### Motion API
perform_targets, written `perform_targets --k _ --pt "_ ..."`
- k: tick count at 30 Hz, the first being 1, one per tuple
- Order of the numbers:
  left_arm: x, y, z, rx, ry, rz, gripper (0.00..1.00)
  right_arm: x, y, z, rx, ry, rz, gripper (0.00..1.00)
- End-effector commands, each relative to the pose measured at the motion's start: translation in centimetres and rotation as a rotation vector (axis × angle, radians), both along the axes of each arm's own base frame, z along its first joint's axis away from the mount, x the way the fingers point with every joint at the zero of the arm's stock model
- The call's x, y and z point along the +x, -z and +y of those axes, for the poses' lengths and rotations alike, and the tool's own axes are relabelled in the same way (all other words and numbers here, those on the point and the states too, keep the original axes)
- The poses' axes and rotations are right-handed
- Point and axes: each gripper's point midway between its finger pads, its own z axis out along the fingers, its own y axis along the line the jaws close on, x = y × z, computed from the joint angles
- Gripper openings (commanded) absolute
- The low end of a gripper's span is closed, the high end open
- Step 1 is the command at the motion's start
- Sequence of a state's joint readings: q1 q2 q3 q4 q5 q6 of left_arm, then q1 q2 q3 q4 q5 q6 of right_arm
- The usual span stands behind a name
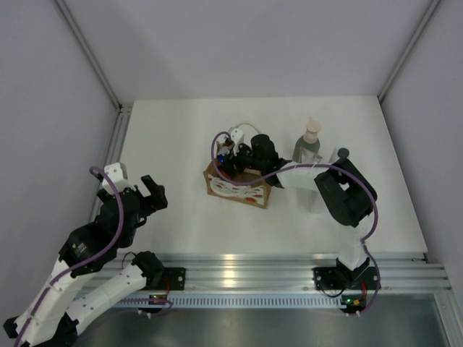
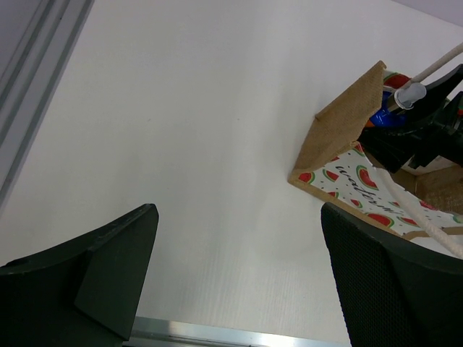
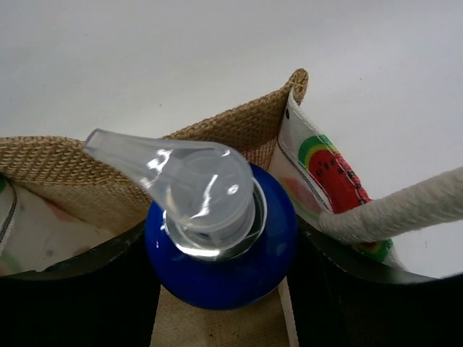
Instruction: Take the personal care products out of the canvas bag
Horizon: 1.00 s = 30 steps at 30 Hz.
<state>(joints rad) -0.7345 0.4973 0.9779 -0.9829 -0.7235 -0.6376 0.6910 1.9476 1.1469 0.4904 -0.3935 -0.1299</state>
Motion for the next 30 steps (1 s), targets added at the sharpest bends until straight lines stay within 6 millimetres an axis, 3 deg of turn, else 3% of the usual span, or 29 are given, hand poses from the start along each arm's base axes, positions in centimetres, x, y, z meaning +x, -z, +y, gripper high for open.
perform_targets --k 1,5,7,10,11,23,27,30 --pt "0.1 -0.4 0.2 -0.017 -0.020 -0.024 0.98 0.1 -2.5 1.9 0.085 -0.055 -0.073 0.57" --pt "0.1 -0.4 0.3 -0.020 -0.020 -0.025 0.98 -0.1 -3.1 2.0 0.112 -0.075 -0.101 0.36" --pt "0.1 -0.5 0.3 -0.022 -0.020 -0.027 0.98 -0.1 -3.3 1.9 0.114 -0.076 -0.108 0.32" --pt "0.1 -0.4 0.3 -0.021 -0.020 -0.026 0.98 -0.2 -3.9 1.9 0.120 -0.083 -0.122 0.02" --pt "0.0 -0.5 0.3 -0.023 -0.020 -0.028 0.98 -0.3 -4.1 1.9 0.121 -0.084 -0.126 0.00" --pt "0.2 -0.3 0.0 -0.015 -0.008 -0.024 0.98 -1.3 -8.9 1.3 0.175 -0.098 -0.206 0.00" --pt "1.3 0.0 -1.2 0.031 0.014 0.020 0.98 -1.9 -9.9 0.8 0.187 -0.100 -0.227 0.00" --pt "2.6 -0.1 -3.6 -0.037 0.021 0.062 0.98 -2.1 -10.2 0.7 0.189 -0.109 -0.243 0.00"
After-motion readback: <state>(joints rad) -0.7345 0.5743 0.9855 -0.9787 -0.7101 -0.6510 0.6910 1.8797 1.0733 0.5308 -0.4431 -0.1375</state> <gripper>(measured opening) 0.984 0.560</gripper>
